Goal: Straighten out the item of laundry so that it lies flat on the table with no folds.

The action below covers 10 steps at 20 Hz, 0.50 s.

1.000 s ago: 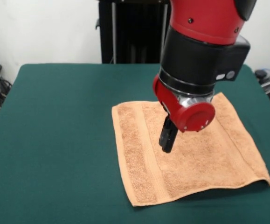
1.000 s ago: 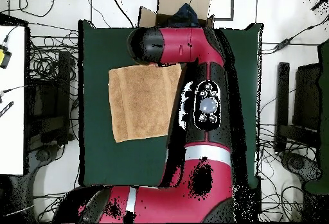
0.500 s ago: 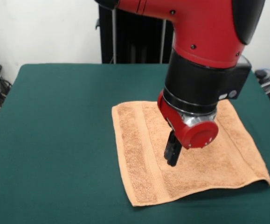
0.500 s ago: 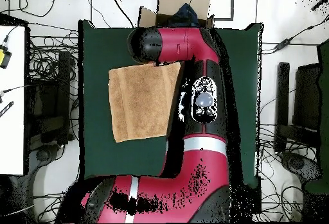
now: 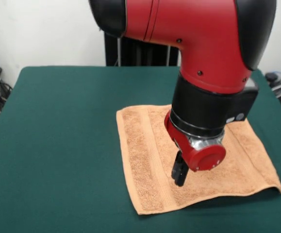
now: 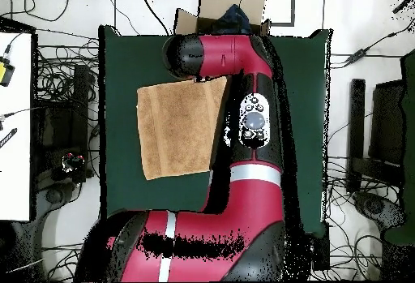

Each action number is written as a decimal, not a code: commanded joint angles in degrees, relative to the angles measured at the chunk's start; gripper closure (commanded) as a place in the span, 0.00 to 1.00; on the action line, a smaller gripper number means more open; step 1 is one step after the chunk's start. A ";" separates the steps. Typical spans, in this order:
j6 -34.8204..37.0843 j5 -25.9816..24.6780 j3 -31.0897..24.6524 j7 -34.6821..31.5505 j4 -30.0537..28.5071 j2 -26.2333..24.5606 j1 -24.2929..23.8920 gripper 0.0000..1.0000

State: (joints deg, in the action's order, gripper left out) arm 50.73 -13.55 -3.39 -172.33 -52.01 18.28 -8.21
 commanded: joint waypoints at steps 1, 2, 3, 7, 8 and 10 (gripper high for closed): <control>3.15 -2.65 -4.63 14.88 -2.59 -1.92 1.25 1.00; 3.98 -2.18 -5.09 15.91 -3.28 -1.57 0.87 1.00; 4.98 -2.01 -5.40 17.40 -3.98 -1.16 0.44 1.00; 1.49 -3.44 -6.90 26.33 -11.55 2.99 -2.24 1.00; 0.19 -4.09 -6.79 26.59 -12.48 3.21 -2.24 1.00; -1.52 -4.85 -6.72 27.10 -13.84 3.45 -2.25 1.00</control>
State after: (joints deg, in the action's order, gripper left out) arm 50.73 -13.57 -4.26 -167.68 -54.39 19.19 -9.07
